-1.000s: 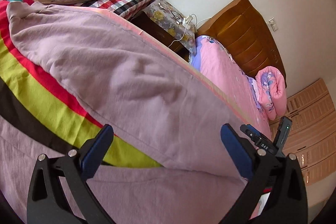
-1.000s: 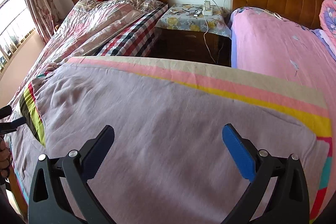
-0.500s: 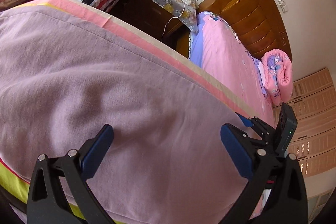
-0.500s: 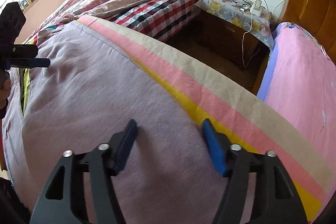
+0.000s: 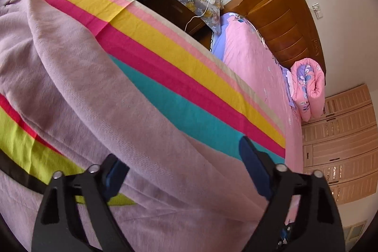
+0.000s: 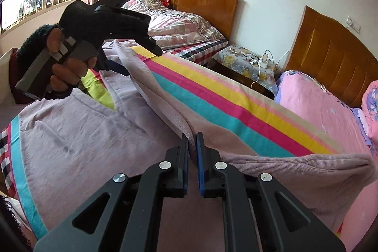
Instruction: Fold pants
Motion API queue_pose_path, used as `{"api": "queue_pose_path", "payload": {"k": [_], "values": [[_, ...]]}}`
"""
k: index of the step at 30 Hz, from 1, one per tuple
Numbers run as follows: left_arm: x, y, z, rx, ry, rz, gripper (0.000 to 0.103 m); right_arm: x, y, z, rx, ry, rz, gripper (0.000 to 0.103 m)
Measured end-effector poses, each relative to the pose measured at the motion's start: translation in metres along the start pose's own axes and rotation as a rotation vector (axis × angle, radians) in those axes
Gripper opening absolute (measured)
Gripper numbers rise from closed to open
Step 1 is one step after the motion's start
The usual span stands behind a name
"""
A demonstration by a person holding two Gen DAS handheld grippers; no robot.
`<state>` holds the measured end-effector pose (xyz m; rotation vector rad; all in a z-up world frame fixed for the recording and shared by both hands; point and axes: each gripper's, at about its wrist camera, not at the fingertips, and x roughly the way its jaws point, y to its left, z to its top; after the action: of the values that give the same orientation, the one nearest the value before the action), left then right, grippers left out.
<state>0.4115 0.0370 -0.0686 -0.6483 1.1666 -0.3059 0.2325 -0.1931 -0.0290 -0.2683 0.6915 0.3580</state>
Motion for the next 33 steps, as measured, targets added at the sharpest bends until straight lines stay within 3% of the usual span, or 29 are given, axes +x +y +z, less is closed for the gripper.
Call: {"api": "queue_pose_path", "payload": {"k": [1, 3, 5, 6, 7, 8, 9, 11, 14, 16, 19, 22, 26, 27, 28, 29, 31, 33], "values": [[0.003, 0.005, -0.009, -0.003, 0.03, -0.009, 0.015, -0.004, 0.008, -0.01, 0.024, 0.001, -0.002, 0.01], [0.0, 0.01, -0.029, 0.034, 0.023, 0.012, 0.011, -0.005, 0.018, -0.029, 0.083, 0.028, -0.011, 0.013], [-0.012, 0.011, -0.049, 0.095, -0.035, 0.065, 0.007, -0.006, 0.021, -0.048, 0.167, 0.043, 0.019, 0.024], [-0.018, 0.014, -0.057, 0.103, -0.054, 0.064, 0.007, -0.009, 0.021, -0.057, 0.212, 0.053, 0.028, 0.043], [-0.023, 0.018, -0.064, 0.098, -0.06, 0.049, 0.007, -0.016, 0.019, -0.065, 0.266, 0.044, 0.02, 0.073], [-0.027, 0.023, -0.07, 0.094, -0.066, 0.038, 0.007, -0.025, 0.015, -0.072, 0.328, 0.025, 0.018, 0.083], [-0.029, 0.026, -0.075, 0.095, -0.072, 0.03, 0.007, -0.037, 0.011, -0.081, 0.397, -0.009, 0.036, 0.086], [-0.031, 0.032, -0.082, 0.103, -0.076, 0.013, 0.009, -0.06, -0.002, -0.102, 0.543, -0.056, 0.057, 0.086], [-0.029, 0.038, -0.085, 0.098, -0.075, -0.019, 0.011, -0.082, -0.032, -0.138, 0.761, -0.078, 0.026, 0.077], [-0.027, 0.04, -0.085, 0.103, -0.075, -0.027, 0.012, -0.09, -0.059, -0.159, 0.895, -0.065, -0.03, 0.068], [-0.028, 0.042, -0.085, 0.1, -0.08, -0.037, 0.015, -0.094, -0.102, -0.181, 1.076, -0.075, -0.103, 0.066], [-0.028, 0.046, -0.084, 0.088, -0.077, -0.042, 0.018, -0.083, -0.132, -0.191, 1.14, -0.036, -0.157, 0.059], [-0.026, 0.052, -0.084, 0.073, -0.074, -0.057, 0.018, -0.073, -0.155, -0.182, 1.135, -0.051, -0.143, 0.057], [-0.026, 0.052, -0.084, 0.077, -0.076, -0.06, 0.018, -0.072, -0.157, -0.178, 1.124, -0.055, -0.143, 0.047], [-0.026, 0.051, -0.084, 0.085, -0.084, -0.062, 0.011, -0.07, -0.162, -0.177, 1.126, -0.045, -0.154, 0.028], [-0.027, 0.05, -0.084, 0.098, -0.097, -0.065, 0.007, -0.068, -0.167, -0.178, 1.15, -0.028, -0.167, 0.017], [-0.031, 0.048, -0.084, 0.108, -0.121, -0.071, 0.005, -0.073, -0.174, -0.188, 1.202, -0.056, -0.142, 0.012], [-0.041, 0.039, -0.074, 0.116, -0.136, -0.086, 0.005, -0.083, -0.175, -0.173, 1.163, -0.077, -0.153, 0.011]]}}
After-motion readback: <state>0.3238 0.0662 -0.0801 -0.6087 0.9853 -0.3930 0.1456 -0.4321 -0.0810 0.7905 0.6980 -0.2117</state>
